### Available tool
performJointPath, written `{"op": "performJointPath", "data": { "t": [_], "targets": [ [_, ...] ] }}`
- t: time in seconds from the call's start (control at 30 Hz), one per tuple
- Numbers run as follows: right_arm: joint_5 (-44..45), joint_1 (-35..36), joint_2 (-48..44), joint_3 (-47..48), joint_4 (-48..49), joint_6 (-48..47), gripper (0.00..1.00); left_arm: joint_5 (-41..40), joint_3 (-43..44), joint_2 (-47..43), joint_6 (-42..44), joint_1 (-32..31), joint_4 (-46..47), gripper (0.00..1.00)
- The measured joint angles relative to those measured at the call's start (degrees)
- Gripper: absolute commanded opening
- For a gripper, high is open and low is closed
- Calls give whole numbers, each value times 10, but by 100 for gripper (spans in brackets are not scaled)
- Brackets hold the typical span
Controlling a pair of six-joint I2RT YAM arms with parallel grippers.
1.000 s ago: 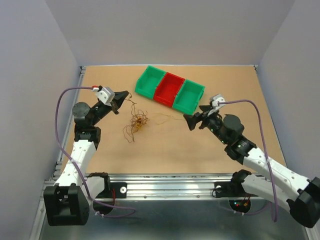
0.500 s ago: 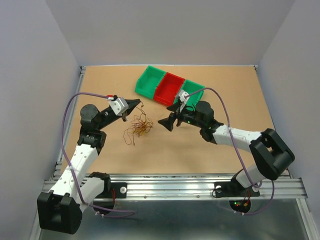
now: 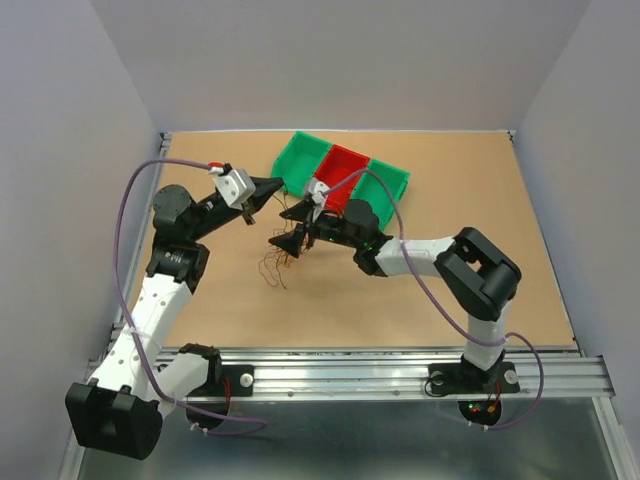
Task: Untangle the cables
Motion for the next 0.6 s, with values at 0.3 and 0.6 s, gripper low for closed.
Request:
{"op": "performJointPath", "data": {
  "t": [0.3,0.6],
  "targets": [
    [24,39,123,92,22,27,33,-70,440,83,-2,-1,-173,0],
    [45,39,125,93,31,38,46,-279,636,42,-43,-1,-136,0]
  ]
}}
